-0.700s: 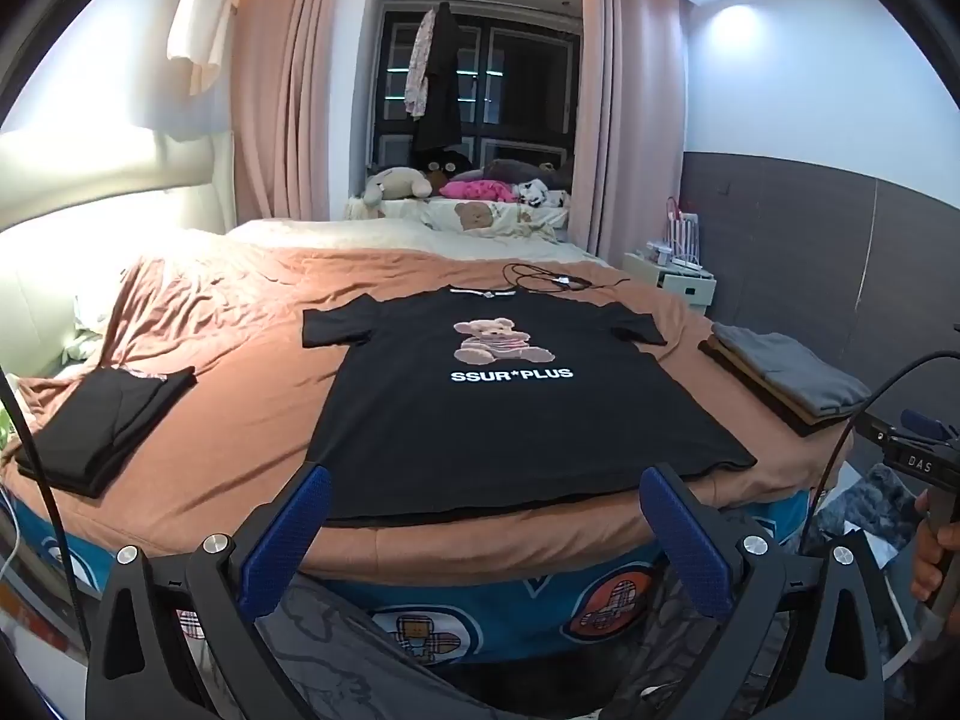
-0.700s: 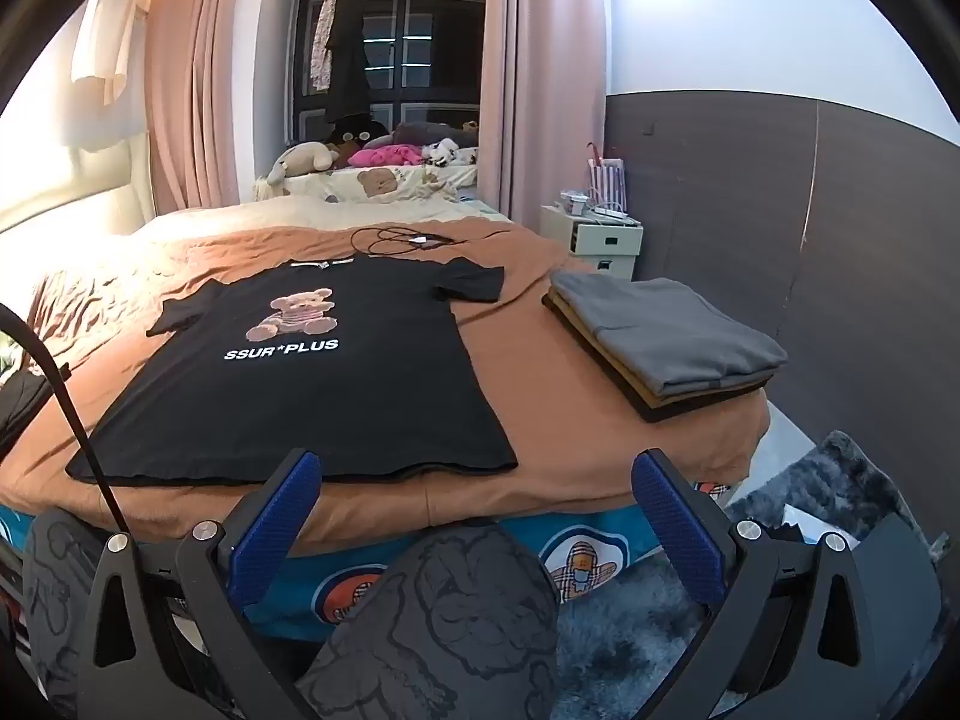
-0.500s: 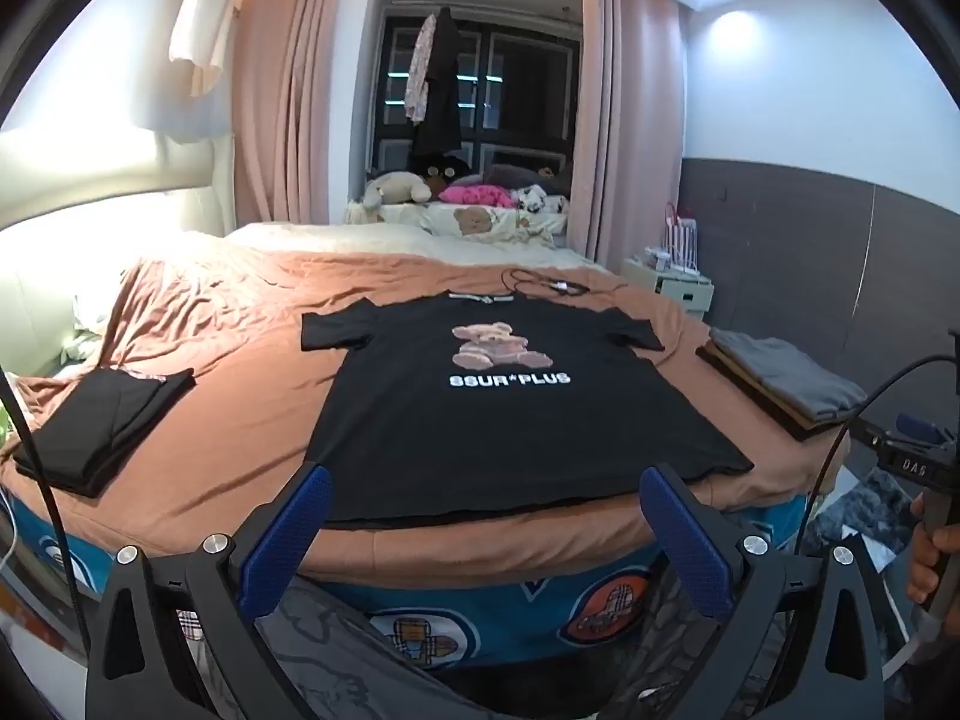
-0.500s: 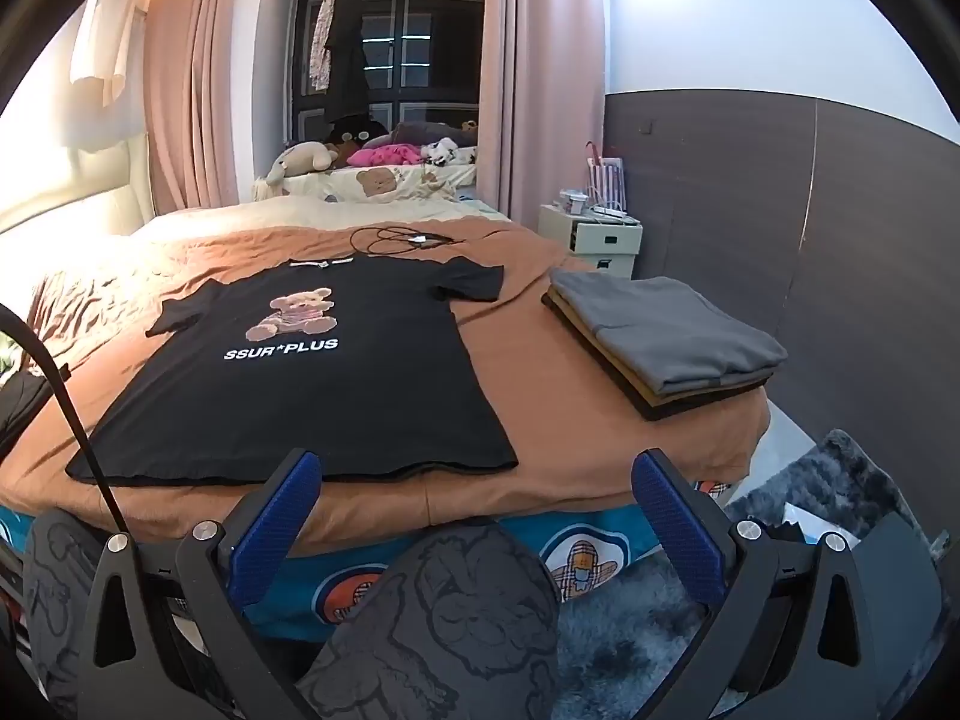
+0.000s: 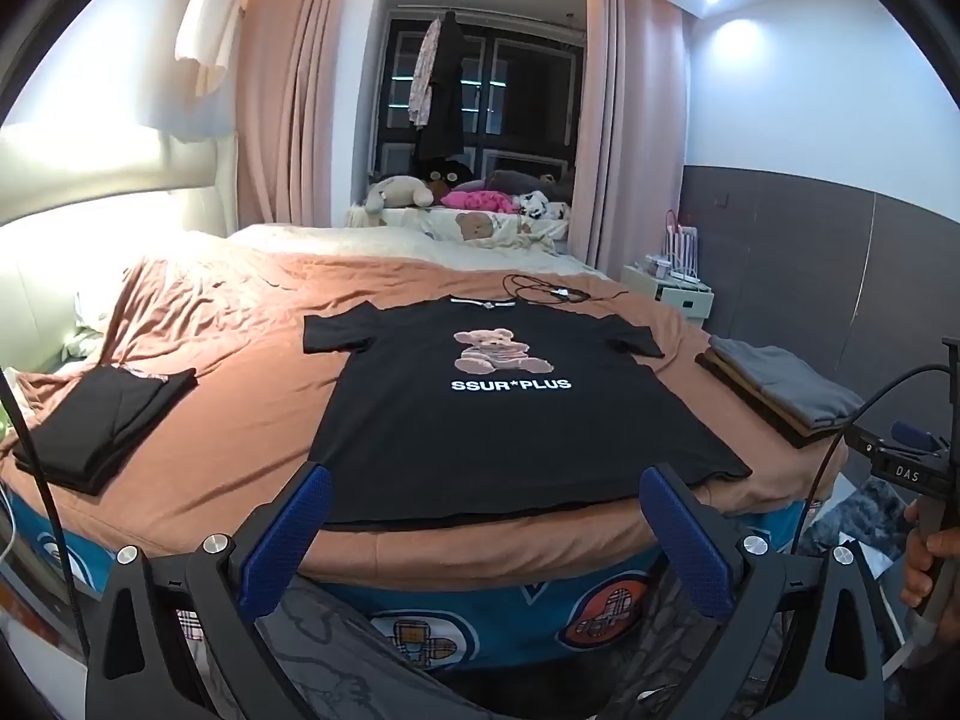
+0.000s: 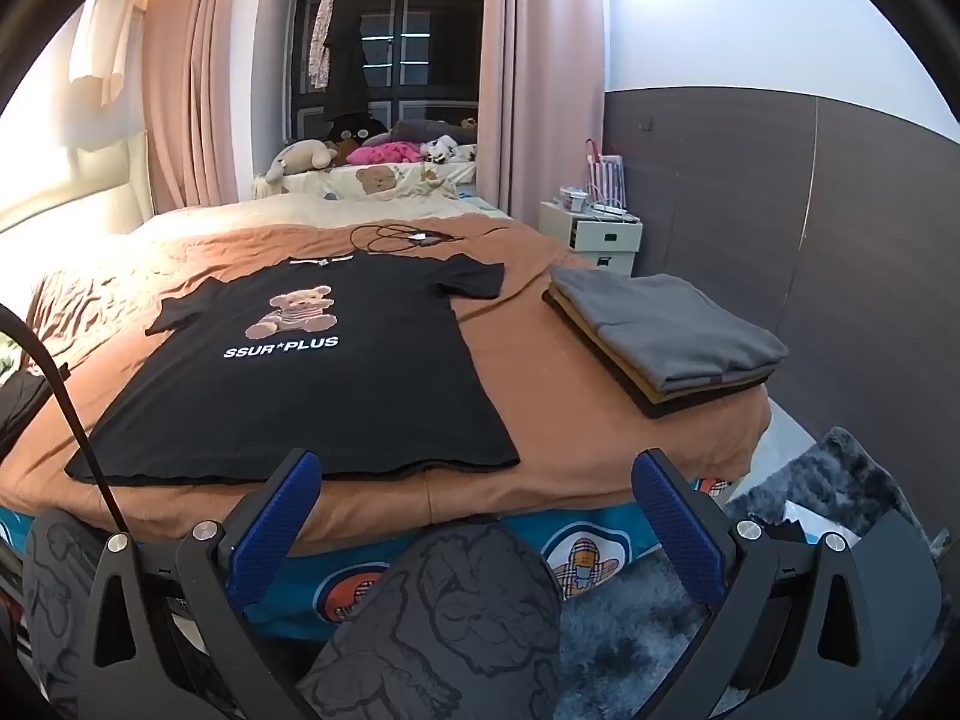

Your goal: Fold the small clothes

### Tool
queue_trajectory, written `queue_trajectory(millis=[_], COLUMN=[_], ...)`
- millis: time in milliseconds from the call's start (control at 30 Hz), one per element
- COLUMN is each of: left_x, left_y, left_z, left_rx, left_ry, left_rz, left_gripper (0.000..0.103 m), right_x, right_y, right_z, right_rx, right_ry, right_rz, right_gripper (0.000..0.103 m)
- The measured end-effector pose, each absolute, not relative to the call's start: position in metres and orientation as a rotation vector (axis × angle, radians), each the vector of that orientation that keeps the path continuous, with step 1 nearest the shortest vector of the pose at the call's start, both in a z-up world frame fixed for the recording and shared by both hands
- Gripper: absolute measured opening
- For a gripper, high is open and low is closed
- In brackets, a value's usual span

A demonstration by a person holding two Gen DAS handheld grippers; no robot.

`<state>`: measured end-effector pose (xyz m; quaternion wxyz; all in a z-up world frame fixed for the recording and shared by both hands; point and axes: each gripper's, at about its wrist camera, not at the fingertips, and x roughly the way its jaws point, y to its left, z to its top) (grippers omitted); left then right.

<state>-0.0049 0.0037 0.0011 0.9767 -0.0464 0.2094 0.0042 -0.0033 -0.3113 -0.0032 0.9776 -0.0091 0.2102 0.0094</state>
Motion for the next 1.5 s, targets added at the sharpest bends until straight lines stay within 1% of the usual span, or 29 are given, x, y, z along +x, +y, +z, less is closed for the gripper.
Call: queue_trajectory(millis=[1500], left_x=[-0.0085], left_y=[0.0049], left_z=[0.0024], left_rx=[-0.096], left_ry=[0.415], left_rz=[0.017], left_gripper=[0.103], right_x=[-0.0036], right_y=[-0.3127], right_z=[-0.0009], right_rx=[-0.01], right_ry=[0.429], right_rz=[0.022], right_gripper=[0.103])
